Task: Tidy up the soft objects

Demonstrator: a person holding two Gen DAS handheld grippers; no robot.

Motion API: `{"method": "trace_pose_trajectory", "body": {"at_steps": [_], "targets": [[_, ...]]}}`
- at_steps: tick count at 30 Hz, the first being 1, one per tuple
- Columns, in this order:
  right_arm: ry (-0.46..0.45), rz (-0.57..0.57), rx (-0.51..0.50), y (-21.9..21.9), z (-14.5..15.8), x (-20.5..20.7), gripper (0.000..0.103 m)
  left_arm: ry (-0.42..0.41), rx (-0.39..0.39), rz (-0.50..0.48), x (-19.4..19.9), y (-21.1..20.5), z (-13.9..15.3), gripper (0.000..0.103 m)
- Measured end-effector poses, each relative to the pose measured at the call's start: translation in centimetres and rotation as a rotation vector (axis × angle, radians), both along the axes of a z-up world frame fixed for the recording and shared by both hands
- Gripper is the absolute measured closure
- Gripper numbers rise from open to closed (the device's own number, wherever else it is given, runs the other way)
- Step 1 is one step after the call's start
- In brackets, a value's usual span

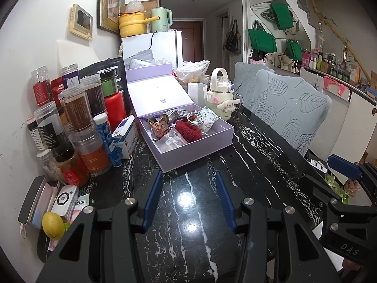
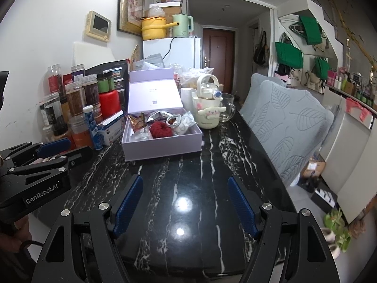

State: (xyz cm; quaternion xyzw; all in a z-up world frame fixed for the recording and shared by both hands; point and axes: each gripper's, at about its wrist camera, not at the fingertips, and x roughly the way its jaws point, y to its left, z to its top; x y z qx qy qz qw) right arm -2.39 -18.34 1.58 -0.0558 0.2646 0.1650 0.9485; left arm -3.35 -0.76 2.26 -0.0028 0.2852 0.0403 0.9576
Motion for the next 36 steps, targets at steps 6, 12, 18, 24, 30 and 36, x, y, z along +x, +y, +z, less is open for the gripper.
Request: {"method": "trace_pose_trajectory", "body": {"at_steps": [6,12,18,24,30,36], "targets": [[0.001,-0.003,-0.001,0.05,0.03,0.00,0.028,0.003,0.003,-0.008,0.07,-0.04,-0.04,0.057],[0.000,-0.003,-0.002,0.08,0.08,-0.08,0.028,0.000,0.005,-0.012,0.04,-0.13,-0.12,0.057],[-0.002,-0.005,-0.003,0.05,0.14,-0.14,0.028,0.002,0.006,-0.015,0.08,-0.25,-0.21,0.057],[-0.003,-0.007,-0.004,0.03,0.24,-0.20,0.028,0.008,0.006,-0.017,0.21,-0.26,-0.19,0.057],[-0.003,-0.008,-0.004,0.02,0.22,-0.18,0.027,0.010,0.003,-0.021,0.22,-0.18,-0.20,0.057],[0.000,-0.012,-0.006,-0.04,0.20,-0.17,0.027,0.019,0.007,-0.009,0.38,-0.03,-0.34,0.057]]}}
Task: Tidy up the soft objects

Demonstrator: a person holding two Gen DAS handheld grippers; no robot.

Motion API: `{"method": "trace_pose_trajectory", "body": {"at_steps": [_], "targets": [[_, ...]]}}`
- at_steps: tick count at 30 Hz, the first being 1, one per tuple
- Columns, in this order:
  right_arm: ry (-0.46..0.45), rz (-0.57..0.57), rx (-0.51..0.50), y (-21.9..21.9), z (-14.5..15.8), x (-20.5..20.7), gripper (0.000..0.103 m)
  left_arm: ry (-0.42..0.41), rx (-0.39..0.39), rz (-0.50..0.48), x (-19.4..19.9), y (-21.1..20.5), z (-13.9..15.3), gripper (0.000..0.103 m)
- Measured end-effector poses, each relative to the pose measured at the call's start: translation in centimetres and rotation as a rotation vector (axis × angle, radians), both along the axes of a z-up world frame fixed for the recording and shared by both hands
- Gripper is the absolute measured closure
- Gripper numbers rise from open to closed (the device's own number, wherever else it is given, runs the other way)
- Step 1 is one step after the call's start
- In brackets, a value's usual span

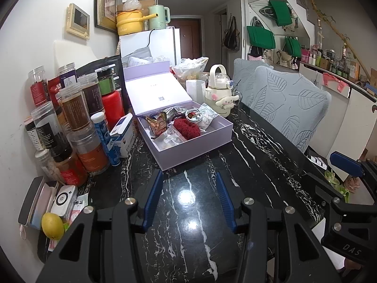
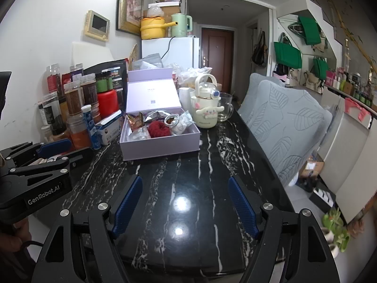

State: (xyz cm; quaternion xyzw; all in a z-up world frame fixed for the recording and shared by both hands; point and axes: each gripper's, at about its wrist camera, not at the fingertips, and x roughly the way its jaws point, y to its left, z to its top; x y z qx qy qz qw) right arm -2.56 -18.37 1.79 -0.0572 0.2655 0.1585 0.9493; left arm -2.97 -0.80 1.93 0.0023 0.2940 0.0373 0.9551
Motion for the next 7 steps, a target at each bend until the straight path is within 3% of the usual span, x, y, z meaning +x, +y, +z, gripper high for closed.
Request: {"method": "trace_pose_trajectory", "body": {"at_steps": [7], "targets": [[0.003,-0.001,-0.002,0.06,-0.11,0.12,0.024,0.017,0.001,0.002,0.73,0.14,-0.56,0.057]]}}
